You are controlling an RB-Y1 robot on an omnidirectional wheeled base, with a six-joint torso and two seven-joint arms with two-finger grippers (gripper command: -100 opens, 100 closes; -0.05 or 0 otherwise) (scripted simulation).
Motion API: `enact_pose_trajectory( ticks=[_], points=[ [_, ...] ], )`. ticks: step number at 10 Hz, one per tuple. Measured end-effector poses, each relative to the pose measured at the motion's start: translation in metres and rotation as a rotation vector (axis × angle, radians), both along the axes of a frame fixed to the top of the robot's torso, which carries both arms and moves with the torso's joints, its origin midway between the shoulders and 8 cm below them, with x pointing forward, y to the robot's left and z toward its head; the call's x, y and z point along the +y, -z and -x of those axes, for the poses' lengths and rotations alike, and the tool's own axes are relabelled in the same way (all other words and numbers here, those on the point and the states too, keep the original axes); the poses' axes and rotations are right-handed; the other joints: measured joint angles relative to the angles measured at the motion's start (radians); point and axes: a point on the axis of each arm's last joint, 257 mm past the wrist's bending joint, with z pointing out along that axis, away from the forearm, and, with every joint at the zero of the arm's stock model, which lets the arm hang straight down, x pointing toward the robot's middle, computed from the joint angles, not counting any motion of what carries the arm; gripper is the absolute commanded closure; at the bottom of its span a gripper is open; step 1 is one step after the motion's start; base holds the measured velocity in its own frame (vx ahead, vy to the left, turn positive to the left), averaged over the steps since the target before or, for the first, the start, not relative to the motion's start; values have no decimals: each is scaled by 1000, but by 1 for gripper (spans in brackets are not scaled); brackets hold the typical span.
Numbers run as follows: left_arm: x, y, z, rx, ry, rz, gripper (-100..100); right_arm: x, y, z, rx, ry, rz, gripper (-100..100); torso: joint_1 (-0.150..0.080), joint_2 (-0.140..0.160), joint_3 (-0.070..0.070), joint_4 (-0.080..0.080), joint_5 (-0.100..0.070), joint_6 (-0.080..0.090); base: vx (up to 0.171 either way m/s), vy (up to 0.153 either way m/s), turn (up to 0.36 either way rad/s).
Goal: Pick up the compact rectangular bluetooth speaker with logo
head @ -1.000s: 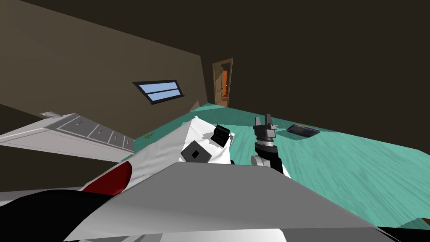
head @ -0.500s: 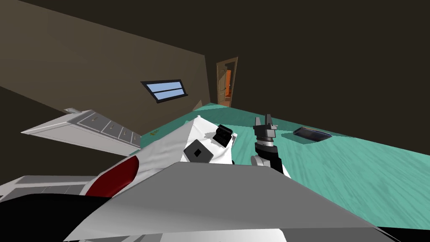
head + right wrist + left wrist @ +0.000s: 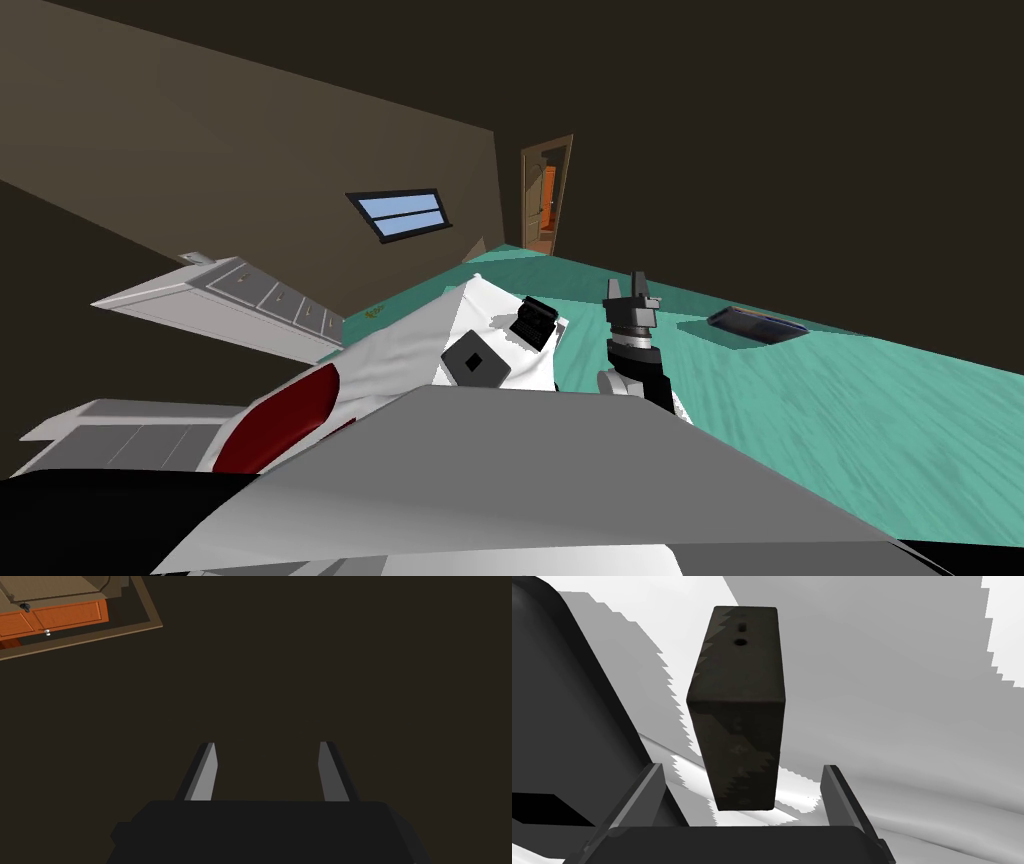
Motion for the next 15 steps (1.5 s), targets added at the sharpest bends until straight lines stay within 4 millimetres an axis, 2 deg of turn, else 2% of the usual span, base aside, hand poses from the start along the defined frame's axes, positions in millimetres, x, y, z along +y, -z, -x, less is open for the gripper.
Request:
enact_pose_trajectory(
  ticks=[5, 6, 10, 11, 12, 15],
  points=[
    [-18, 6, -16, 0, 35, 16, -100, 0, 0, 0, 0, 0, 0, 0, 0, 0, 0, 0, 0, 0, -3, 16, 55],
    [-19, 6, -16, 0, 37, 16, 100, 0, 0, 0, 0, 0, 0, 0, 0, 0, 0, 0, 0, 0, 0, 0, 0],
    [-18, 6, -15, 2, 35, 16, 100, 0, 0, 0, 0, 0, 0, 0, -1, 0, 0, 0, 0, 1, 0, 0, 0],
    [-19, 6, -15, 2, 35, 16, 0, 0, 0, 0, 0, 0, 0, 0, -1, 0, 0, 0, 0, 0, 0, 0, 0],
    [-19, 6, -15, 2, 36, 16, 100, 0, 0, 0, 0, 0, 0, 0, -1, 0, 0, 0, 0, 0, 0, -24, -156],
    [0, -1, 1, -2, -2, 2, 100, 0, 0, 0, 0, 0, 0, 0, -4, 0, 0, 0, -1, 1, 7, -38, -142]
  ],
)
